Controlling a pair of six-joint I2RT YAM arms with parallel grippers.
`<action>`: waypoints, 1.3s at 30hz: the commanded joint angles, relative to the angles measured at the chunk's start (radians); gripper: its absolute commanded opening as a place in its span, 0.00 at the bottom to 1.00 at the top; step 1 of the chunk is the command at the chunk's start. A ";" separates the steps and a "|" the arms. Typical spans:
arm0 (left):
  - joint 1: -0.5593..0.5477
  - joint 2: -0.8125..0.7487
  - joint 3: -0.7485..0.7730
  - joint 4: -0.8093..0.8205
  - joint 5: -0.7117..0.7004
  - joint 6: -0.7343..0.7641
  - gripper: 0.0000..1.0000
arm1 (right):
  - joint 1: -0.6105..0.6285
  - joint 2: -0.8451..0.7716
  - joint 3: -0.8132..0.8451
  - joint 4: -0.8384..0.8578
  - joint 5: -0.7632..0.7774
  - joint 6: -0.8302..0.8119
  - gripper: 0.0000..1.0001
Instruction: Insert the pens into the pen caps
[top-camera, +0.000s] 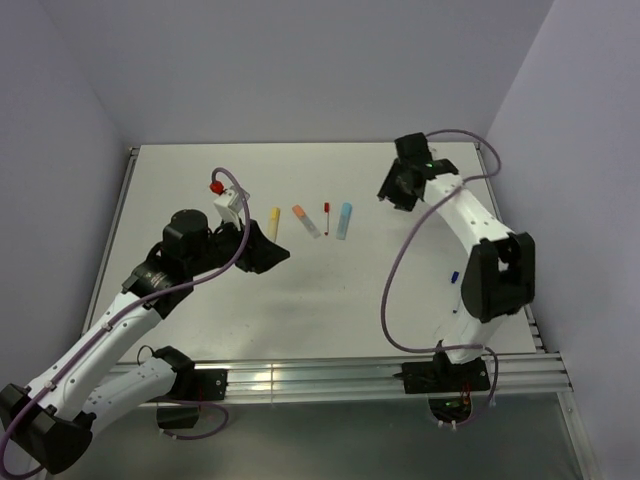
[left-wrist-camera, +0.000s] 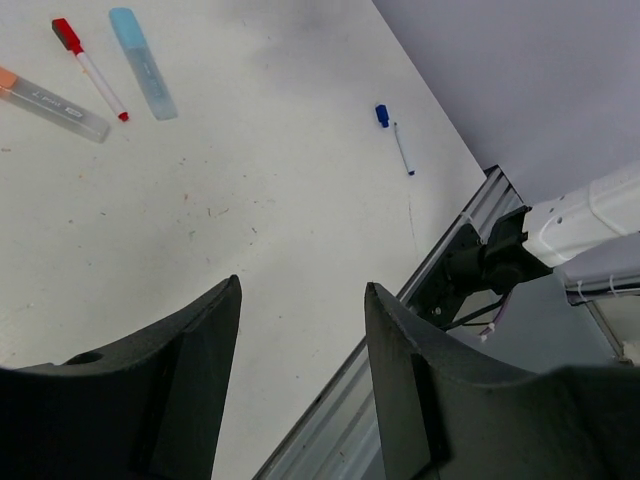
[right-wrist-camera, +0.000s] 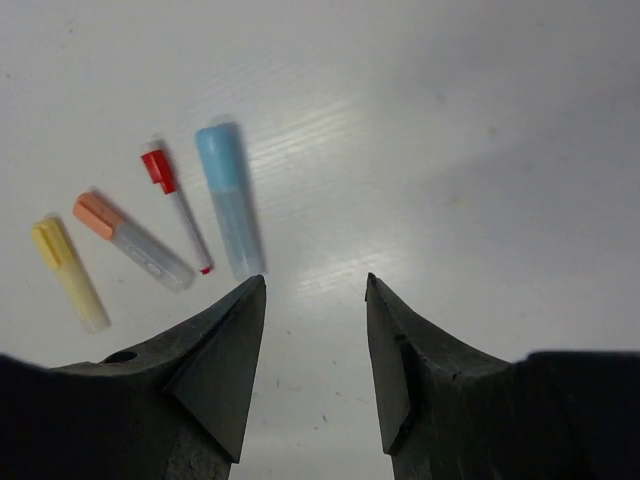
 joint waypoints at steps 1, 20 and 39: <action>0.005 -0.017 -0.005 0.018 0.031 -0.022 0.57 | -0.068 -0.140 -0.141 -0.030 0.007 0.107 0.52; -0.004 -0.017 -0.025 0.034 0.076 -0.066 0.57 | -0.447 -0.467 -0.517 -0.214 0.105 0.057 0.52; -0.001 -0.038 -0.025 0.036 0.048 -0.068 0.59 | -0.628 -0.299 -0.606 -0.108 0.065 -0.013 0.44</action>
